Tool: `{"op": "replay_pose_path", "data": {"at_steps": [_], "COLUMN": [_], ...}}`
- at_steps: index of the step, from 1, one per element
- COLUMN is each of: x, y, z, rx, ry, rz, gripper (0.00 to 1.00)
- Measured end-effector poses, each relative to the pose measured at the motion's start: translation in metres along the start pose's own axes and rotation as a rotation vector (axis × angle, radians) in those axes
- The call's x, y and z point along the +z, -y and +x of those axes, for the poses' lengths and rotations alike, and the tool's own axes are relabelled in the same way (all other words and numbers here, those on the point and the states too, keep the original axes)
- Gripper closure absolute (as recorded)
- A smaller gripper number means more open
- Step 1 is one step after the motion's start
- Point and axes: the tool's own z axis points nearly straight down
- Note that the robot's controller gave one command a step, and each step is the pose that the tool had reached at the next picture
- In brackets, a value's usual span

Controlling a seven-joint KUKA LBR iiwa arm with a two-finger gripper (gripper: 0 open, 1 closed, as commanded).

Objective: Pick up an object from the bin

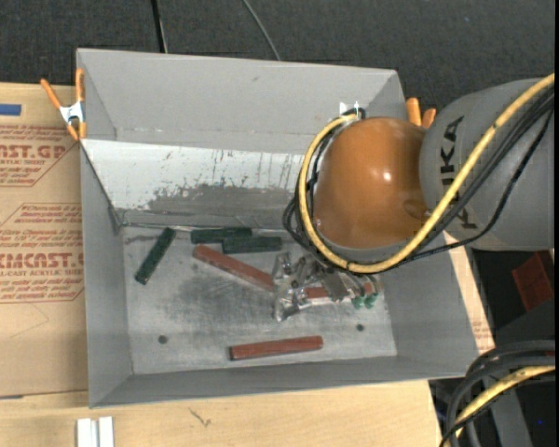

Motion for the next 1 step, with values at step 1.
{"op": "replay_pose_path", "data": {"at_steps": [1], "x": [0.0000], "y": [-0.0001], "z": [0.0000], "rx": [0.000], "ry": [0.000], "rz": [0.000], "gripper": [0.00]}}
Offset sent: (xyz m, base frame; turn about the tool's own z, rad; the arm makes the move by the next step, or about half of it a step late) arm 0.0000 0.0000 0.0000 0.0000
